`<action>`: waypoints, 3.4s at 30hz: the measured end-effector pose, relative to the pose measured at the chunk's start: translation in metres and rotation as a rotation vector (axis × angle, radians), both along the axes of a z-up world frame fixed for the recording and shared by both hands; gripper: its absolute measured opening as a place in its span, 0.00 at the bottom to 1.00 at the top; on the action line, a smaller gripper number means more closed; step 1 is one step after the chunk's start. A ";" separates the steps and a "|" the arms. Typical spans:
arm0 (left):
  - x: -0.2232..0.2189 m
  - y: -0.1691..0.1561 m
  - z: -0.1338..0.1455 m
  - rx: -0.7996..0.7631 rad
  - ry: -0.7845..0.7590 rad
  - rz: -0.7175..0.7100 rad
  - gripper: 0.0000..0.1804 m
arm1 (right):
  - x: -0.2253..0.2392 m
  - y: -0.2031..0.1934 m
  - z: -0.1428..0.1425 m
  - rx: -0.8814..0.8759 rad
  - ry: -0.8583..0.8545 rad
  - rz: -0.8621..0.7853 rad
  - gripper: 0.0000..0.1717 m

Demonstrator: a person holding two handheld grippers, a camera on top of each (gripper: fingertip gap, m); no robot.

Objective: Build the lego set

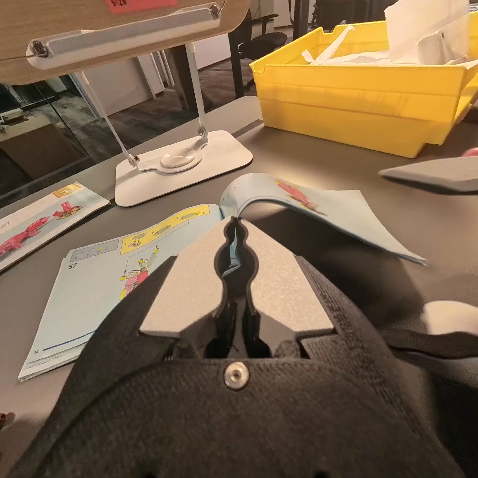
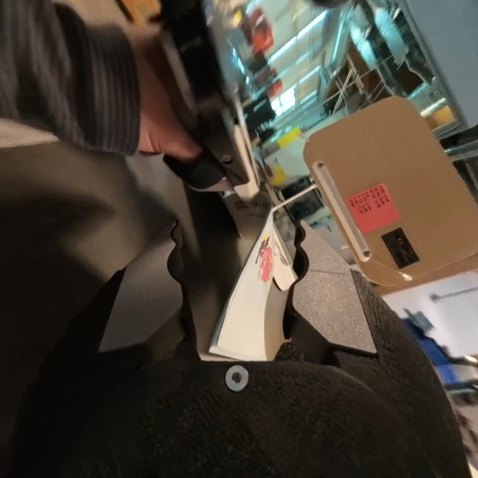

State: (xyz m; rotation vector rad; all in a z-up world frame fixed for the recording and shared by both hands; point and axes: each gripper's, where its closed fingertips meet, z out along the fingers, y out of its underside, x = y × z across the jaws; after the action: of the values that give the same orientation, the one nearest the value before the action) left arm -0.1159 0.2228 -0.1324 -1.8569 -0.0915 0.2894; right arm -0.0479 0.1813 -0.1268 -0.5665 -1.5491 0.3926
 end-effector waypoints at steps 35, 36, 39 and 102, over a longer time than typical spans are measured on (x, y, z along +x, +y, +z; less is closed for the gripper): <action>0.004 -0.005 0.010 0.084 -0.049 -0.037 0.01 | 0.052 0.088 0.064 0.172 0.358 -0.365 0.00; -0.001 -0.007 0.013 0.096 -0.022 0.003 0.08 | 0.051 0.087 0.064 0.177 0.359 -0.359 0.00; -0.001 -0.012 0.035 0.135 0.198 0.047 0.32 | 0.048 0.078 0.062 0.200 0.346 -0.307 0.00; 0.094 0.000 0.053 0.173 0.818 -0.175 0.00 | 0.033 0.020 0.057 0.380 0.335 -0.113 0.11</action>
State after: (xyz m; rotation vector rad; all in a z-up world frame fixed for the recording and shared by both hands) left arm -0.0217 0.2224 -0.0795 -1.4445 0.5845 0.8611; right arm -0.0149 0.2013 -0.0702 -0.2727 -1.2205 0.0934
